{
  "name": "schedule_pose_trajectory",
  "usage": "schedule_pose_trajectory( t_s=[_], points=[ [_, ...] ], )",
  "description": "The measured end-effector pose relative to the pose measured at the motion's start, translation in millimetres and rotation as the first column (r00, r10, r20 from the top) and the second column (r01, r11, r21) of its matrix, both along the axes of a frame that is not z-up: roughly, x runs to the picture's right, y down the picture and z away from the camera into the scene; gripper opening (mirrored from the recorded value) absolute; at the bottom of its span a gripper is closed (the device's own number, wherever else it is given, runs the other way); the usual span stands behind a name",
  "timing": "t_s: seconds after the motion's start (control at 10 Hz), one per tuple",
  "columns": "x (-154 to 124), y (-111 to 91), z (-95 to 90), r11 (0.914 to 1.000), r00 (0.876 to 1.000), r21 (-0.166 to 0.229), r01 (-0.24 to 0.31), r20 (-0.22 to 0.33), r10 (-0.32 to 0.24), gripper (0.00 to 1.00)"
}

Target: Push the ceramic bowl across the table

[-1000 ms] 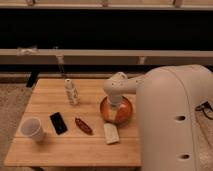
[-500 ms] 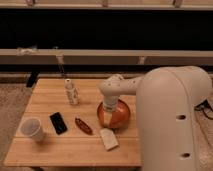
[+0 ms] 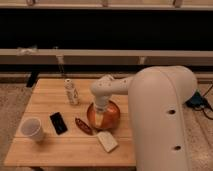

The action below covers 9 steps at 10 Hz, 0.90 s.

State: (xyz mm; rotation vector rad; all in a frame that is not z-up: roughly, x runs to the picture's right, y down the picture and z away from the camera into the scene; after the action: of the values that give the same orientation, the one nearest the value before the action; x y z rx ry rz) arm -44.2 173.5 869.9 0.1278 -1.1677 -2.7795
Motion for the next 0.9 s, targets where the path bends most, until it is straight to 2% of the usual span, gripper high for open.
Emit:
schedule_pose_trajectory(
  t_s=[0.4,0.7,0.8,0.9],
  points=[
    [-3,0,-2.2,1.0,1.0,-0.003,0.004,0.012,-0.004,0.8],
    [-50,-6,-14.2,0.9994,0.992,0.015,0.03,0.119,-0.032,0.8],
    [-73,-10,-25.2,0.9982,0.984,0.033,0.051,0.168,-0.056,0.8],
    [-85,-14,-36.0,0.9965,0.977,0.049,0.068,0.198,-0.076,0.8]
  ],
)
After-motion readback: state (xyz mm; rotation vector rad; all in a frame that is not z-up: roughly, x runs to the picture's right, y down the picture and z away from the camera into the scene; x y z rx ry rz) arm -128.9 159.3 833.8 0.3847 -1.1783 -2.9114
